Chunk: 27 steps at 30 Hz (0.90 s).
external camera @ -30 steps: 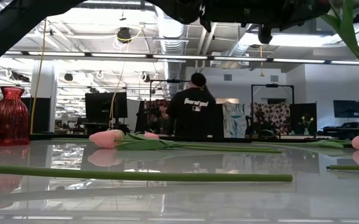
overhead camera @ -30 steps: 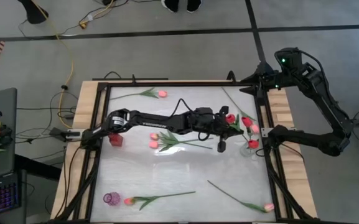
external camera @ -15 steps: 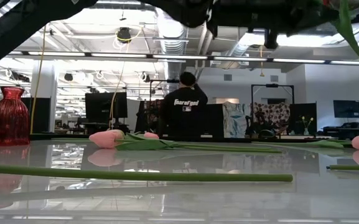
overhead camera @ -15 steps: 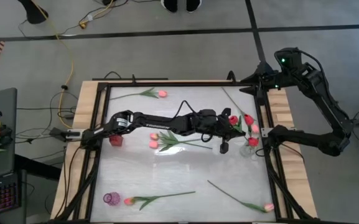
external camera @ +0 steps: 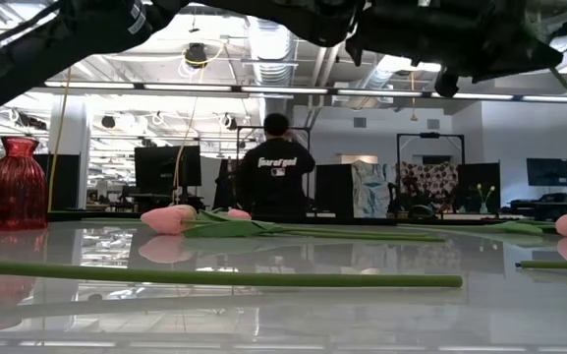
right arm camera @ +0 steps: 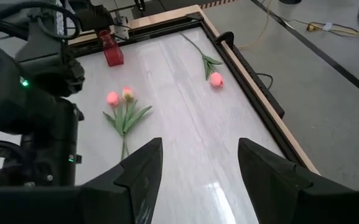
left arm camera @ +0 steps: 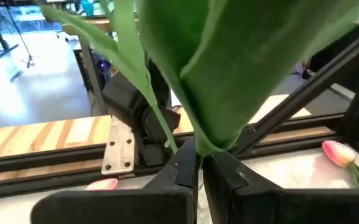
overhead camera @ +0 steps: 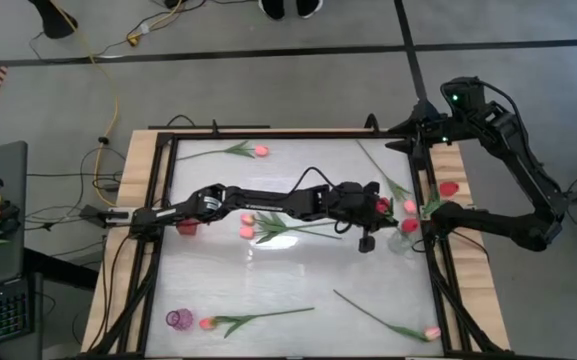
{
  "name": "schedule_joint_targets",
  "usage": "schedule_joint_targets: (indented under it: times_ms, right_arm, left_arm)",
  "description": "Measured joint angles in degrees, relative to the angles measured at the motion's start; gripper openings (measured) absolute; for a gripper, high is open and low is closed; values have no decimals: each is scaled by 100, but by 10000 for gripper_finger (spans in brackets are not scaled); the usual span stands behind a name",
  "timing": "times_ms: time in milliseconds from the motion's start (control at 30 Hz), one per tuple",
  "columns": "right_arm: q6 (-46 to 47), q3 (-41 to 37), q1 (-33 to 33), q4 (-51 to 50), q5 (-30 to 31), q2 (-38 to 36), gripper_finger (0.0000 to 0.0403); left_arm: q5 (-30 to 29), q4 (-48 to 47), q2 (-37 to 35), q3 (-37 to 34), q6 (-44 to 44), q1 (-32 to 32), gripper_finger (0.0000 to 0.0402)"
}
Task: Sort flowers into vase by color
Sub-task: Put the red flower into the transparent flower vase
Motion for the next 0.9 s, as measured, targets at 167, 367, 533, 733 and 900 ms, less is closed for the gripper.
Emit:
schedule_joint_targets:
  times_ms: [167,367,533,733,900]
  right_arm:
    - [-128,2,0,-17,18,0,234]
    - [-149,0,0,-2,25,0,234]
    - [-144,0,0,4,29,0,234]
    - [-142,0,0,3,29,0,234]
    - [-101,0,0,0,28,0,234]
  left_arm:
    - [11,-185,-161,72,64,7,0]
    - [42,-382,-363,79,61,49,0]
    - [236,-579,-363,77,-103,98,0]
    - [267,-555,-363,77,-78,66,0]
    - [135,-482,-363,77,-164,59,1]
